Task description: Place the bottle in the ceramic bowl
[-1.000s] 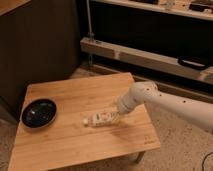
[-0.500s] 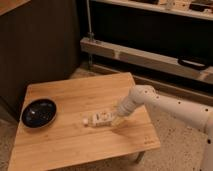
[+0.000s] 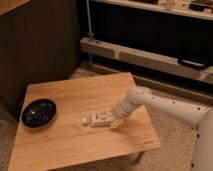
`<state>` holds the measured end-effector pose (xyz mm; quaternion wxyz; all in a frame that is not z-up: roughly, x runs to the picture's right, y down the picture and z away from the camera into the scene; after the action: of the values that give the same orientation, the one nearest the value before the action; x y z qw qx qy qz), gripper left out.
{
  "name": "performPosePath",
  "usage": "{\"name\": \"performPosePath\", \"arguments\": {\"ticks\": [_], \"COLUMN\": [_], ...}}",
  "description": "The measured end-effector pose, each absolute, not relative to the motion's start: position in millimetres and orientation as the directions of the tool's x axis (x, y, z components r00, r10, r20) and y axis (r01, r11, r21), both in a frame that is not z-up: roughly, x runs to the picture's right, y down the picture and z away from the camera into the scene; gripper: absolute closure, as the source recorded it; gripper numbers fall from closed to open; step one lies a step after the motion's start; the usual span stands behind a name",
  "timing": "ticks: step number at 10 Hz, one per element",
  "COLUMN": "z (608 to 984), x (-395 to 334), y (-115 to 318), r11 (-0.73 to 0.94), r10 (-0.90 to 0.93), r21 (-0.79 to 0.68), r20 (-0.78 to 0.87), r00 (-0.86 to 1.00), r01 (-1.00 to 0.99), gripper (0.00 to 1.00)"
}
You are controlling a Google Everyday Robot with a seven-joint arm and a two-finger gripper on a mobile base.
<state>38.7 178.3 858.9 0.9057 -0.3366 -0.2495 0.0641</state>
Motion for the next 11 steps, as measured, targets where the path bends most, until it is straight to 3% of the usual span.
{"name": "performPosePath", "arguments": {"ticks": [4, 6, 11], "z": [854, 839, 804], "x": [3, -26, -147], "y": [166, 141, 62], "r11": [0.760, 0.779, 0.807], "r10": [0.280, 0.257, 0.185], "r21": [-0.645, -0.618, -0.558], "r20": [0.439, 0.469, 0.551], "r00": [0.854, 0.845, 0.814], "r01": [0.083, 0.106, 0.194], "gripper": [0.96, 1.00, 1.00]}}
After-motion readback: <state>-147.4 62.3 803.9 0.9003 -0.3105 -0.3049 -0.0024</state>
